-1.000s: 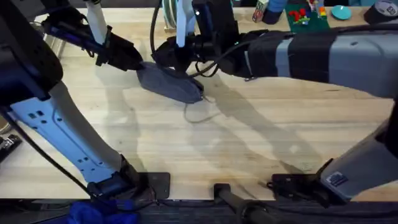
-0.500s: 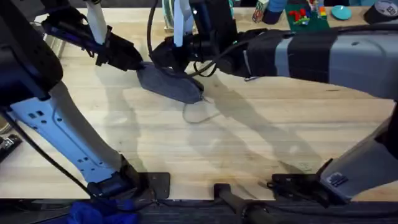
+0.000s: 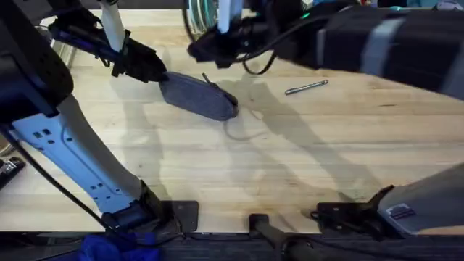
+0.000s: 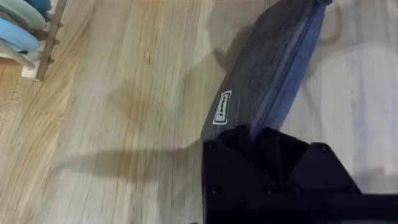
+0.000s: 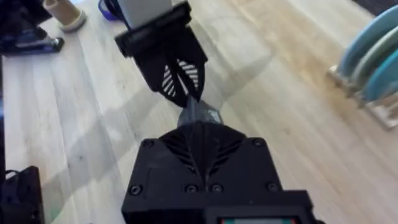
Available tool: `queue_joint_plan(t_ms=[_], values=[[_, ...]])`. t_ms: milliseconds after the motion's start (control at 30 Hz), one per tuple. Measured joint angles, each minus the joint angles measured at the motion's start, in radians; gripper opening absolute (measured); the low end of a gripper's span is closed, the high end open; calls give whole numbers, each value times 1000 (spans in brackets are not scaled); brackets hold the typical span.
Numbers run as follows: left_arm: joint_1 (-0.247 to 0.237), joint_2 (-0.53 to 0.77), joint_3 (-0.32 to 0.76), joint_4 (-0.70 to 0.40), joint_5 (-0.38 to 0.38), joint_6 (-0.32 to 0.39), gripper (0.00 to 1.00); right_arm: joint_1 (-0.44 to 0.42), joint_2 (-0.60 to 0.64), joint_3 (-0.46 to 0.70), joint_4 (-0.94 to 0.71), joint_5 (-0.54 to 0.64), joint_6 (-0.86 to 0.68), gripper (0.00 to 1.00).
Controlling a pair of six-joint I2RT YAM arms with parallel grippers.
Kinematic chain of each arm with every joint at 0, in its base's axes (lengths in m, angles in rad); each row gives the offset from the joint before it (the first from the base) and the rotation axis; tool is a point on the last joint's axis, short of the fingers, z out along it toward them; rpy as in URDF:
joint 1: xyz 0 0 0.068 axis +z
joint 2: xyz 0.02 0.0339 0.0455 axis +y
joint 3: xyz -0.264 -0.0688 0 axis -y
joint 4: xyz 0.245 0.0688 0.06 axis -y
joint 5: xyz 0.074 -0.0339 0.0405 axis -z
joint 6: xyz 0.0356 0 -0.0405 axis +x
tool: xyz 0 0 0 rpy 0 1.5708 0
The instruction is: Unzip the bag, pick up the pens from the table one at a time and place them inside, then zip the bag closed.
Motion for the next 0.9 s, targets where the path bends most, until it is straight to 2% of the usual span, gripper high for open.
queue_joint_plan(t_ms=[367,500,667,767,800,900], values=[[0,0,0,0,0,0,42,-71,-225,9,-265,0,-68,61],[0,0,0,0,0,0,41,-88,-279,11,-380,0,-106,145],[0,0,0,-2,0,0,41,-90,-318,11,-508,30,-139,460],[0,0,0,-2,0,0,42,-90,-335,11,-553,55,-149,890],[0,0,0,-2,0,0,41,-90,-341,11,-564,62,-159,967],[0,0,0,-2,0,0,42,-90,-359,11,-592,72,-170,996]])
